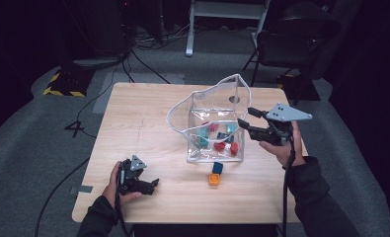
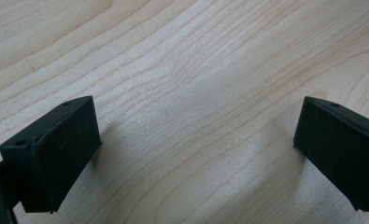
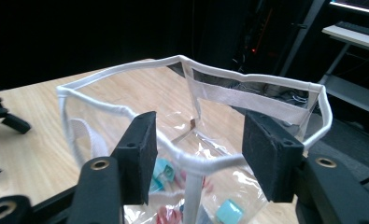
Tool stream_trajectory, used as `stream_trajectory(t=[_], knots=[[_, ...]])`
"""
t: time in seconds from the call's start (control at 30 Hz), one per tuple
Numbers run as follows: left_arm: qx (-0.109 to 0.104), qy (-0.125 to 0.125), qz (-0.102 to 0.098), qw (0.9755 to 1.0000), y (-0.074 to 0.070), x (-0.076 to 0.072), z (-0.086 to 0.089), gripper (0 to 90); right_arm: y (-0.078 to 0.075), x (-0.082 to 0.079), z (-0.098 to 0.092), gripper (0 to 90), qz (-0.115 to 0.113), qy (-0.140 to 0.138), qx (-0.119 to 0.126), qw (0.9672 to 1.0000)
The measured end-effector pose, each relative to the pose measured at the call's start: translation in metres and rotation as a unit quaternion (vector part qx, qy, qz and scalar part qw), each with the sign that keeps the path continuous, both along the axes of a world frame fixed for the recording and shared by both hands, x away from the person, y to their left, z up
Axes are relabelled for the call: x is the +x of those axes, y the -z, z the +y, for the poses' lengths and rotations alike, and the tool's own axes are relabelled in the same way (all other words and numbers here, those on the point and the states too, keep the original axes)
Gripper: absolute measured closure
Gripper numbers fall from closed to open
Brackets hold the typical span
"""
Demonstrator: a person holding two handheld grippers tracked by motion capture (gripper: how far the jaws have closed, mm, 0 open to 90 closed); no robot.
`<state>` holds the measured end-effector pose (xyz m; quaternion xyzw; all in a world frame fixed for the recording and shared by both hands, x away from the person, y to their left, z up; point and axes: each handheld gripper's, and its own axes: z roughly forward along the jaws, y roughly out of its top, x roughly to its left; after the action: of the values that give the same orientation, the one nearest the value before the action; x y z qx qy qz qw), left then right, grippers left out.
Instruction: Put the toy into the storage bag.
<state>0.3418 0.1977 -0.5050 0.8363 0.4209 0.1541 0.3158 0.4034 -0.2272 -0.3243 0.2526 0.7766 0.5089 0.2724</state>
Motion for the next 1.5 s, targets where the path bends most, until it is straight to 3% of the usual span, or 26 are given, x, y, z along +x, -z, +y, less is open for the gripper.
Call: stream_trajectory(t=[0.5, 0.77, 0.9, 1.17, 1.5], knots=[[0.001, 0.0, 0.0, 1.0, 0.0, 0.0, 0.0, 0.6, 0.027, -0.031, -0.021, 41.1, 0.009, -0.021, 0.004, 0.9997], [0.0, 0.0, 0.0, 1.0, 0.0, 0.0, 0.0, 0.6, 0.047, -0.041, -0.016, 38.7, 0.016, -0.037, -0.012, 0.9991], [0.0, 0.0, 0.0, 1.0, 0.0, 0.0, 0.0, 0.6, 0.06, -0.045, -0.01, 37.9, 0.025, -0.049, -0.027, 0.9981], [0.001, 0.0, 0.0, 1.0, 0.0, 0.0, 0.0, 0.6, 0.082, -0.048, 0.0, 33.1, 0.047, -0.073, -0.034, 0.9956], [0.001, 0.0, 0.001, 1.0, 0.0, 0.0, 0.0, 0.6, 0.104, -0.047, 0.007, 27.5, 0.068, -0.073, -0.046, 0.9939]])
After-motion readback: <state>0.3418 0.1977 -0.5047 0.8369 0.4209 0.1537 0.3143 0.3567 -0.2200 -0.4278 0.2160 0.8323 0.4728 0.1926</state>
